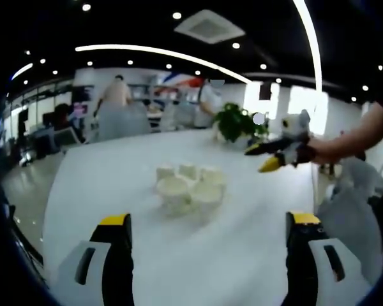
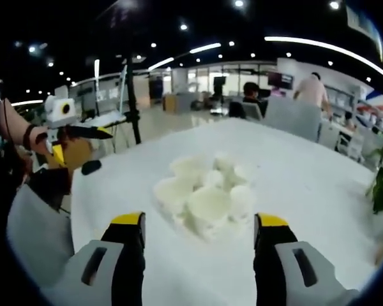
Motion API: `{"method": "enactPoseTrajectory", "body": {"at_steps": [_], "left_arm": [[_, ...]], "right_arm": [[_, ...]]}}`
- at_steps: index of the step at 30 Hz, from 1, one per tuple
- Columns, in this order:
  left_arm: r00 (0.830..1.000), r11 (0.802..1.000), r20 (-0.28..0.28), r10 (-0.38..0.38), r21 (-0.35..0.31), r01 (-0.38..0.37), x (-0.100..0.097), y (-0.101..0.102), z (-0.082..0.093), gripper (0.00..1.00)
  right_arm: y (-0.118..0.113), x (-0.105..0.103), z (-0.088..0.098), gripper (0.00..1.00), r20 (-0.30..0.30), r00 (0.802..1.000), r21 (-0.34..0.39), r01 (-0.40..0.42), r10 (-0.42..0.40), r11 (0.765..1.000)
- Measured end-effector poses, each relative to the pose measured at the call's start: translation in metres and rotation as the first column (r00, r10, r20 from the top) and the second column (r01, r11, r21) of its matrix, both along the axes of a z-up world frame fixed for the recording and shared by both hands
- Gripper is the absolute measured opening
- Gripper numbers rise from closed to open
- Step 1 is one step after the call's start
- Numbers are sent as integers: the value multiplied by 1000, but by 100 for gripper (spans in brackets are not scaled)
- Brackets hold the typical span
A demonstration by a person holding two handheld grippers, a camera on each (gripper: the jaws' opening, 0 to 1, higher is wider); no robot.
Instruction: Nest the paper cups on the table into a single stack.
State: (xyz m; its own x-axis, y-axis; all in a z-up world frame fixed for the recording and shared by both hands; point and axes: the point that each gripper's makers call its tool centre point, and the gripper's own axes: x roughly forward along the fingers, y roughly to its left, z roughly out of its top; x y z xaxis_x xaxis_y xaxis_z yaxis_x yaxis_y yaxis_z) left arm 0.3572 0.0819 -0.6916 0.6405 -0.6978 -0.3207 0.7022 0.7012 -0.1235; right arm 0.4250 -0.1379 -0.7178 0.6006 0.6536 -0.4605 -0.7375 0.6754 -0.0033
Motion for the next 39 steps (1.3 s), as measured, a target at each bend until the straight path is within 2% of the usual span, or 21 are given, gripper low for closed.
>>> {"method": "enactPoseTrajectory", "body": {"at_steps": [19, 22, 39], "left_arm": [[999, 1000, -26, 31, 3, -31, -1, 10, -10, 100], [999, 999, -34, 32, 7, -32, -2, 11, -12, 100], [998, 999, -42, 42, 1, -42, 2, 14, -13, 100]], "right_arm": [[24, 19, -21, 63, -36, 998, -26, -44, 43, 999], [27, 20, -27, 63, -39, 997, -50, -61, 59, 997], [32, 35, -45, 60, -76, 996, -44, -52, 48, 998]]}}
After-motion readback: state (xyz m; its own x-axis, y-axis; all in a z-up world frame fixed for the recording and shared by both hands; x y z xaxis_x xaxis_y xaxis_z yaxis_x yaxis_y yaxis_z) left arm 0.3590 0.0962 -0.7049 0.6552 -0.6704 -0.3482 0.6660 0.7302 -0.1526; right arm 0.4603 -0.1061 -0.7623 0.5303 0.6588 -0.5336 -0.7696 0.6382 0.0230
